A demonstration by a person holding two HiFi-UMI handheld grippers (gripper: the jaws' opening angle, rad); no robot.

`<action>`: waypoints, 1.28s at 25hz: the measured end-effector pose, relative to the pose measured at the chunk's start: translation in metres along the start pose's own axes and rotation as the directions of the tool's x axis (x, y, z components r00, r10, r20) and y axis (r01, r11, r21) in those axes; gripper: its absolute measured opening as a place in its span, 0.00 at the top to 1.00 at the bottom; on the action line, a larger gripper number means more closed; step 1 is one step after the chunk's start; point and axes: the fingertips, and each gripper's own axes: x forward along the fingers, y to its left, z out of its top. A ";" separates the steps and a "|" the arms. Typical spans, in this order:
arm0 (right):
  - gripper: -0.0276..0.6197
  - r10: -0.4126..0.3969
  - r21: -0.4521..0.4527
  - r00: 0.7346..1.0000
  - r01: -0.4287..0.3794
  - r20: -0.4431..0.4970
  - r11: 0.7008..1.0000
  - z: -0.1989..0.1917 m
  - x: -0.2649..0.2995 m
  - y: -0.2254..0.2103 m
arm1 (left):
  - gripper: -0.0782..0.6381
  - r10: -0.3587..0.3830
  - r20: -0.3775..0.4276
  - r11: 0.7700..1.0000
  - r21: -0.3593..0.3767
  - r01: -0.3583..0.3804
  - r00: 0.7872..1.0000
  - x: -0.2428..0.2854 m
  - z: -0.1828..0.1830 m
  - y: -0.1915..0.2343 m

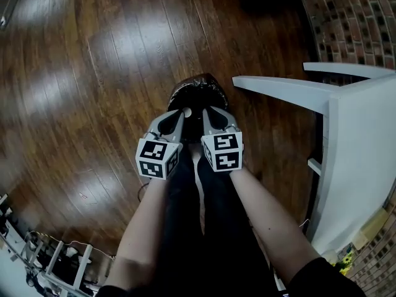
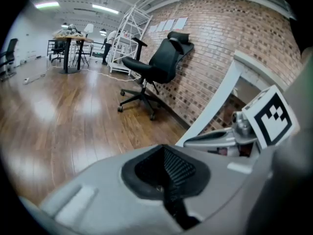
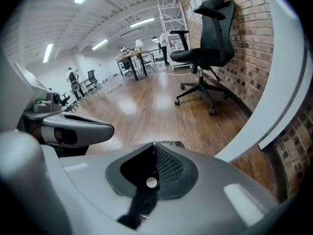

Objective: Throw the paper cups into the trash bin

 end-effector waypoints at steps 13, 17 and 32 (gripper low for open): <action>0.95 0.090 -0.089 0.940 -0.065 0.328 0.994 0.148 -0.107 0.049 | 0.89 0.012 0.287 0.997 0.065 -0.032 0.958 -0.077 0.145 -0.043; 0.95 0.085 -0.094 0.917 -0.052 0.389 0.994 0.179 -0.134 0.054 | 0.89 0.004 0.340 0.997 0.077 -0.032 0.940 -0.096 0.177 -0.059; 0.95 0.108 -0.162 0.824 -0.020 0.556 0.987 0.258 -0.208 0.077 | 0.89 -0.020 0.487 0.988 0.145 -0.058 0.873 -0.164 0.244 -0.068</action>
